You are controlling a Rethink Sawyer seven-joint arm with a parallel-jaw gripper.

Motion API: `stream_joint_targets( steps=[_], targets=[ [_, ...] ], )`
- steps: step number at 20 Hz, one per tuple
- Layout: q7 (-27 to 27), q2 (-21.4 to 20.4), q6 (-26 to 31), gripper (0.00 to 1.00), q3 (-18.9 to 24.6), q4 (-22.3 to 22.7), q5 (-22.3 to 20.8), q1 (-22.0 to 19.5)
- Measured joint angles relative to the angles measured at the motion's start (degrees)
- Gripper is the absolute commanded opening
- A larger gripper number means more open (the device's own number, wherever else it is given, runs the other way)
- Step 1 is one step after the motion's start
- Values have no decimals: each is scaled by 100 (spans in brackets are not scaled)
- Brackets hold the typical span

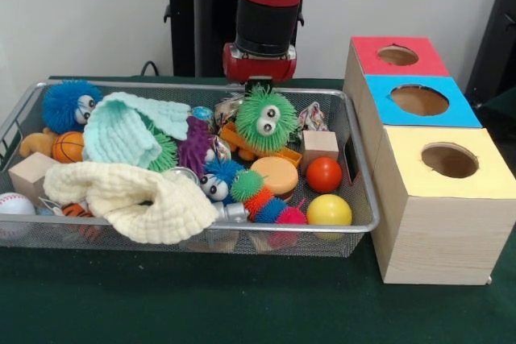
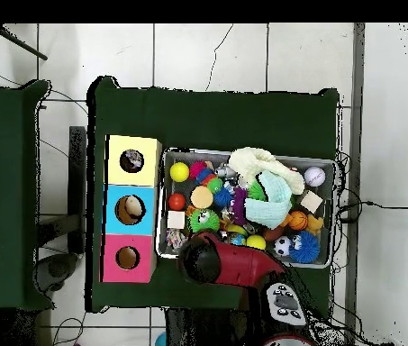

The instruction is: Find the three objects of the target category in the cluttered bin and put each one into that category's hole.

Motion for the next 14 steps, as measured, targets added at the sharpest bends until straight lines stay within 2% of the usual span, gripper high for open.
stream_joint_targets(
  steps=[8,14],
  targets=[
    [0,-47,73,100,0,37,0,-108],
    [0,-146,363,100,0,38,-1,-152]
  ],
)
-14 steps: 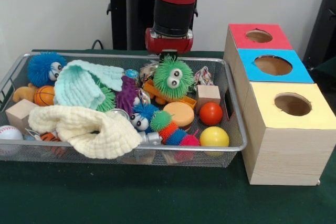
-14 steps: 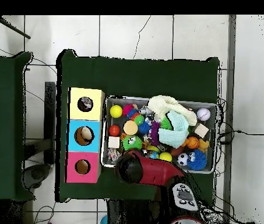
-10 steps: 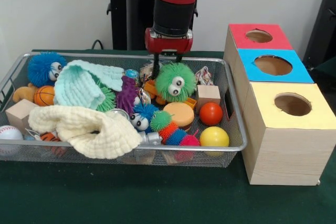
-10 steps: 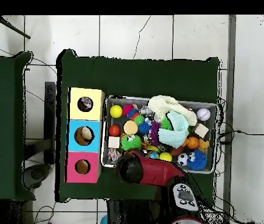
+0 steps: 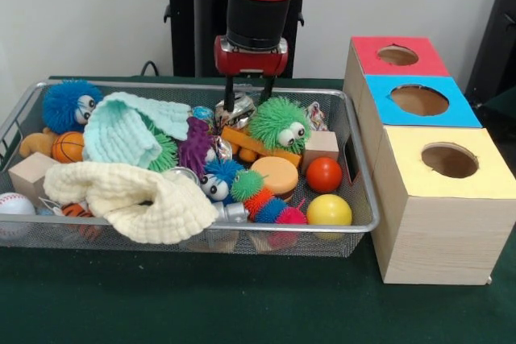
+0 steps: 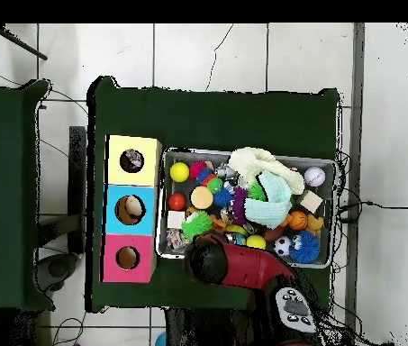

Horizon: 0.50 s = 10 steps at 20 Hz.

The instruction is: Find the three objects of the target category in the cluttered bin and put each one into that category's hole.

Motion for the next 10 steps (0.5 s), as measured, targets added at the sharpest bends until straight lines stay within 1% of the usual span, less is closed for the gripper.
stream_joint_targets(
  steps=[3,6,10],
  targets=[
    [0,-122,267,100,0,7,20,-8],
    [0,-234,533,100,18,41,133,-44],
    [0,-453,1093,100,113,138,492,-92]
  ],
)
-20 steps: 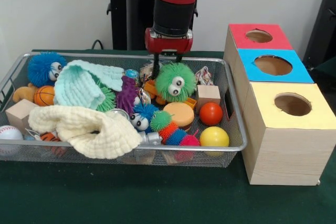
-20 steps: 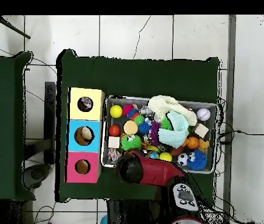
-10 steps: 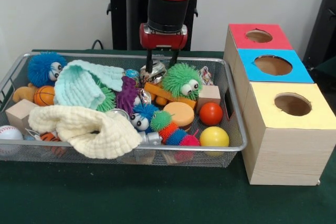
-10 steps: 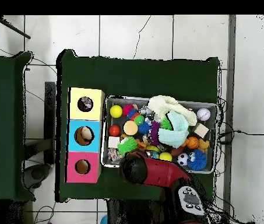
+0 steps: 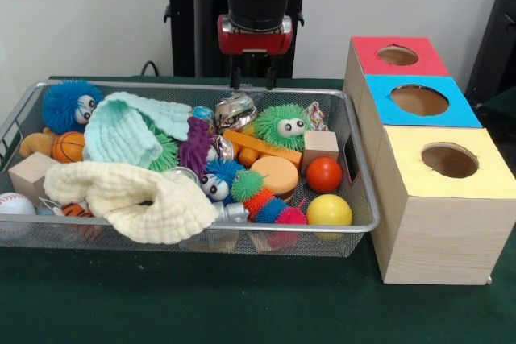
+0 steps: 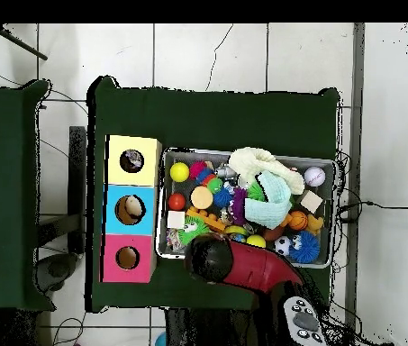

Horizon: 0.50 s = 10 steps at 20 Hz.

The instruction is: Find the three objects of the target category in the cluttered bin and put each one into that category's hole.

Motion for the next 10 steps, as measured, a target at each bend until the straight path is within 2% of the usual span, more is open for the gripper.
stream_joint_targets(
  steps=[4,10],
  targets=[
    [0,-199,444,100,121,200,407,2],
    [0,-259,509,100,255,435,820,3]
  ],
)
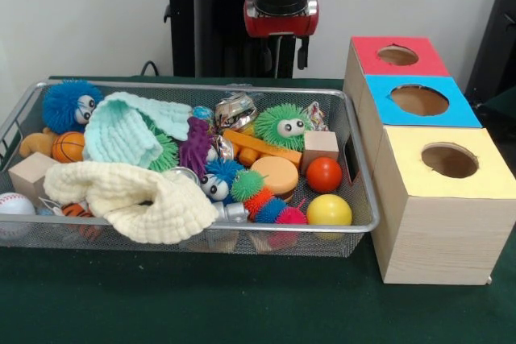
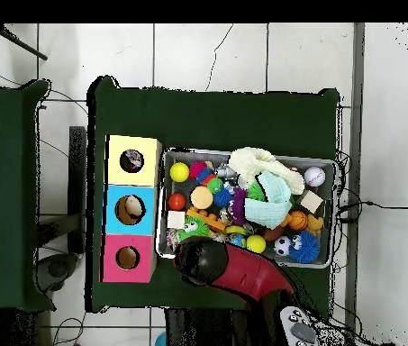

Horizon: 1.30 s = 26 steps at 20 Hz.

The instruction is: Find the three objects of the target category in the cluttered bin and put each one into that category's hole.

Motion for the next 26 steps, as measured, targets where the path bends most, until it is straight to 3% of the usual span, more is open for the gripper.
stream_joint_targets(
  steps=[6,18,26],
  targets=[
    [0,84,-195,100,139,207,190,19],
    [2,849,-1719,100,209,323,234,109],
    [8,871,-1840,100,393,456,637,99]
  ],
)
